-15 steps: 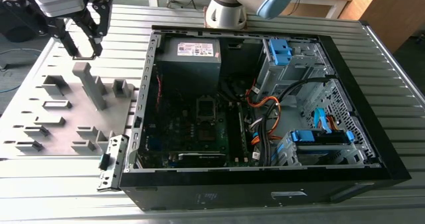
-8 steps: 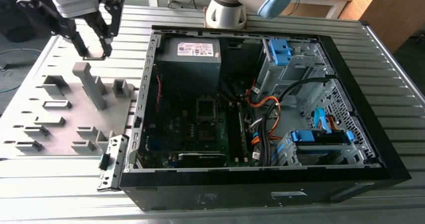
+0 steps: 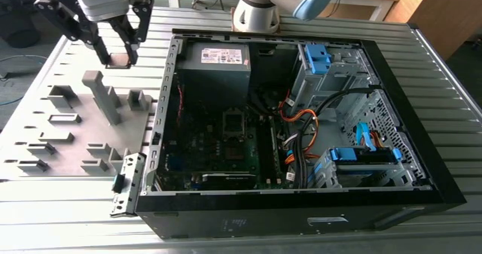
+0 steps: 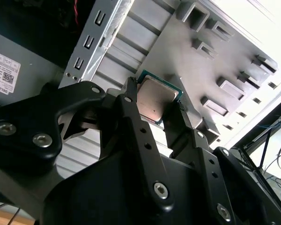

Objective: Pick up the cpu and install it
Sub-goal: 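Pick up the cpu and move it towards the insertion slot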

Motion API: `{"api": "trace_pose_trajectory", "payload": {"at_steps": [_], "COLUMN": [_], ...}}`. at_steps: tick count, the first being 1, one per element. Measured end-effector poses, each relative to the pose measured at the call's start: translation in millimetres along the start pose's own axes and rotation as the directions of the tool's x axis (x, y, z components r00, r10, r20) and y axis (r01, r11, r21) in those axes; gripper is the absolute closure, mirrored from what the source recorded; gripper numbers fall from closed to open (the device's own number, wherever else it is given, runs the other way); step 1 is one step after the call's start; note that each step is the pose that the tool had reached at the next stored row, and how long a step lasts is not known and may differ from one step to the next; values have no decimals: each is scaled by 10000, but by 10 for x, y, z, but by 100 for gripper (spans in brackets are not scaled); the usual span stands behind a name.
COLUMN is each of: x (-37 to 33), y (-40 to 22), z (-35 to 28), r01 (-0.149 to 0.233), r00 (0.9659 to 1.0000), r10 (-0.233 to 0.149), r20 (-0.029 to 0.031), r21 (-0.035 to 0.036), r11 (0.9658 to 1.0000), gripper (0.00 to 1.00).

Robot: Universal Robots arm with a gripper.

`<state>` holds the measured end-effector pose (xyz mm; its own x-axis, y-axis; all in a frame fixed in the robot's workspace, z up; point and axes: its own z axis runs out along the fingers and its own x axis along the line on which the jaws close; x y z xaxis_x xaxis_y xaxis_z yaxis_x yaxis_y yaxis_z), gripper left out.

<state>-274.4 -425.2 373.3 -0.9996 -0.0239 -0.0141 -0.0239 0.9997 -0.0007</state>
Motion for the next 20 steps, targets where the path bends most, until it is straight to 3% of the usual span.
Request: {"api": "trace_pose_trajectory", "payload": {"at_steps": [5, 7, 20], "x": [-119, -255, -568], "y": [-3, -6, -14], "z": [3, 7, 14], "r01": [0, 0, -1], "r00": [10000, 10000, 10000], "r10": [0, 0, 1], "r20": [0, -1, 0], "r21": [0, 0, 0], "r11": [10000, 10000, 10000], "gripper": [53, 53, 53]}}
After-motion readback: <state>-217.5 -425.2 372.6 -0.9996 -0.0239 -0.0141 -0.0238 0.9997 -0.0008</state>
